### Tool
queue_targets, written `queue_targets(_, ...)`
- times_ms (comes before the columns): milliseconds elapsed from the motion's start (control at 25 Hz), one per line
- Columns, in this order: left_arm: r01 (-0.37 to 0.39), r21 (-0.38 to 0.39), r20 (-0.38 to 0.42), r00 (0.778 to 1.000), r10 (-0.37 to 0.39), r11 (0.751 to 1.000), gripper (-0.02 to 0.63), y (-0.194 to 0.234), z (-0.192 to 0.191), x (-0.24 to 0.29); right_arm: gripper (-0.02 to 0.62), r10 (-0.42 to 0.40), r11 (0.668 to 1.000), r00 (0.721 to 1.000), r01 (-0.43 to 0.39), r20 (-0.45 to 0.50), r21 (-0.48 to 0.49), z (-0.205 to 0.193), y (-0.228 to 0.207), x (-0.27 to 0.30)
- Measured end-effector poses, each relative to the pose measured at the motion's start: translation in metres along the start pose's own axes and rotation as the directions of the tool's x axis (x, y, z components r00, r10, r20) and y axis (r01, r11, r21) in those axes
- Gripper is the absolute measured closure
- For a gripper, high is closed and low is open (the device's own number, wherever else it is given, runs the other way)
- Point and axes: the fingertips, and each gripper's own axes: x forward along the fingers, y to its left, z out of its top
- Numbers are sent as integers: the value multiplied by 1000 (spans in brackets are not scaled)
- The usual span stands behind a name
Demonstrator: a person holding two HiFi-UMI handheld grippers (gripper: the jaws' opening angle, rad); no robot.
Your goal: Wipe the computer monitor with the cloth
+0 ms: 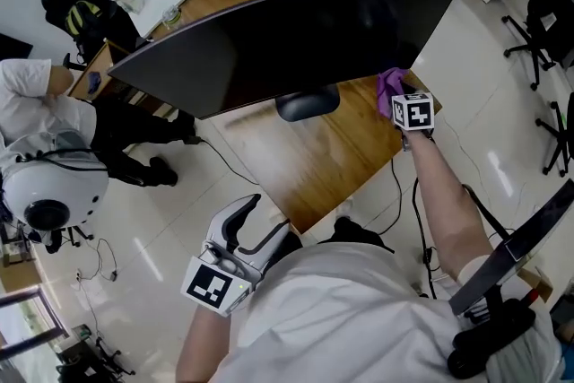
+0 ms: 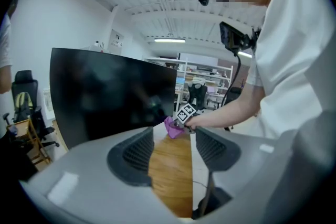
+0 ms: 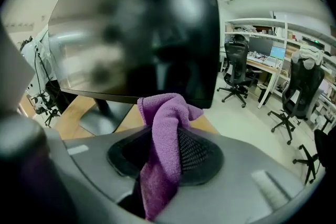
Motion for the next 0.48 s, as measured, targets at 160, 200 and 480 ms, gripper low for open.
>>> queue_targets(160,-3,4,7,1000,3,1000,336,7,-8,-15,466,40,999,999,-40,-9,-36,2,42,6)
queue_targets(200,-5,5,8,1000,5,1000,336,9,-10,-19,466,50,998,999,-50,-11,-43,3,54,8)
queue_targets(480,-50,-36,39,998,51,998,336,31,-20,-53,466,127,986,991,-130,-32,-102,11,140,19)
